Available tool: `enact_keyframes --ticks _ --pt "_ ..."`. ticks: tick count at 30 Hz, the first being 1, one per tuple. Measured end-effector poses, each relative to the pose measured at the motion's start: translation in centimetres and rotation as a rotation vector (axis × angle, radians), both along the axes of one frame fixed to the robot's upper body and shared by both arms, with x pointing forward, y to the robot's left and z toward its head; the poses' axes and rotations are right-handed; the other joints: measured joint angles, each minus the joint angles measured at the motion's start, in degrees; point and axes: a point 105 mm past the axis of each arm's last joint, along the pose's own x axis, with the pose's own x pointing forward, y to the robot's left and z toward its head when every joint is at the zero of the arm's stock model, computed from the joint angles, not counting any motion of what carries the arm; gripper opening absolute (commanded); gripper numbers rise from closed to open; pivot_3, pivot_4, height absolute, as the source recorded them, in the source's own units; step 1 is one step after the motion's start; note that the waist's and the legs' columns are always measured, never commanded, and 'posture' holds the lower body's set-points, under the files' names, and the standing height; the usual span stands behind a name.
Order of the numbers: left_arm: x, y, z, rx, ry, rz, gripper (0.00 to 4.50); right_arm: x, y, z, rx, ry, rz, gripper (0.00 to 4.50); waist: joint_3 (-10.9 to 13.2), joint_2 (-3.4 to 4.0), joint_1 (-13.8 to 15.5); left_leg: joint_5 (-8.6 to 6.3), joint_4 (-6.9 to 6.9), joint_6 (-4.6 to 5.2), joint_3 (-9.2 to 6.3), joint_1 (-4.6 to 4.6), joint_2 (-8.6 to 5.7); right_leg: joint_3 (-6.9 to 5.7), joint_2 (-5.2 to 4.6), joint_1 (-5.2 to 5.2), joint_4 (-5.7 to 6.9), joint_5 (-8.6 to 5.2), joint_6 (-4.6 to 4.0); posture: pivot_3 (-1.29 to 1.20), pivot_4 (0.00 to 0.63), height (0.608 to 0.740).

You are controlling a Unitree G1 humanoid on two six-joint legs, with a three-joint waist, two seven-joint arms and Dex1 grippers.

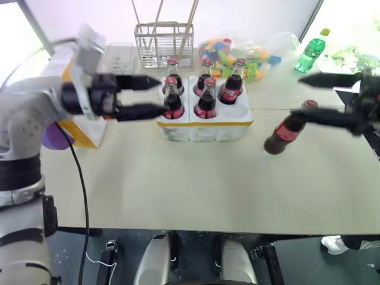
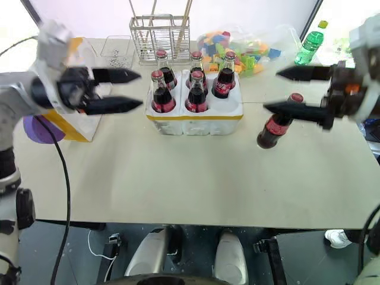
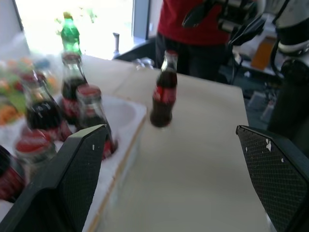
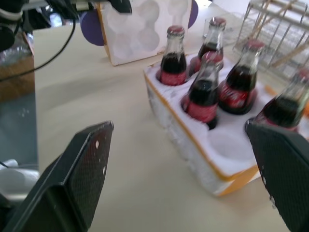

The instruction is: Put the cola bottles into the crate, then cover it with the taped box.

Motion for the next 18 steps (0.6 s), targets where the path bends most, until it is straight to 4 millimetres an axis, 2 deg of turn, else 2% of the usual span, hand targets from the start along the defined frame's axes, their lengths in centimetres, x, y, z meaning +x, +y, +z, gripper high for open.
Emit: enact_keyframes --ticks 2,7,11,14,18 --pt "-0.2 -0.6 -0.7 0.027 -0.001 -0.04 4.47 -0.9 -0.5 -1.8 0.008 0.043 -0.068 4.5 0.0 -0.05 0.1 0.0 0.0 0.0 -0.04 0.0 0.03 0.0 0.03 0.02 -0.02 0.0 -0.02 0.0 0.15 0.736" --pt "-0.4 -2.3 -1.6 0.04 -0.02 -0.111 4.47 -0.6 -1.9 -6.5 0.11 0.112 -0.322 4.5 0.0 -0.04 -0.1 0.01 -0.02 0.0 0.03 0.03 0.02 0.07 0.03 -0.03 0.01 0.01 -0.03 0.0 0.15 0.736" --pt "-0.5 -3.4 -2.0 0.021 -0.011 -0.143 4.47 -0.7 -2.8 -8.8 0.249 0.115 -0.477 4.5 -0.1 -0.04 0.0 0.02 -0.02 0.0 0.0 0.03 0.03 0.07 0.07 0.0 0.01 0.01 -0.03 0.0 0.15 0.736" --pt "-0.2 -3.8 -2.1 0.019 -0.027 -0.128 4.47 -0.1 -3.6 -9.6 0.311 0.074 -0.59 4.5 -0.1 -0.04 -0.1 0.0 -0.02 0.04 0.01 0.05 0.03 0.09 0.09 0.01 0.0 0.01 -0.03 0.0 0.15 0.736" --pt "0.0 -3.9 -2.5 0.012 -0.021 -0.117 4.47 0.9 -4.5 -11.1 0.323 0.025 -0.711 4.5 -0.1 -0.01 -0.2 0.0 -0.06 0.04 0.0 0.07 0.04 0.11 0.14 -0.02 0.01 0.0 -0.04 0.0 0.15 0.736"
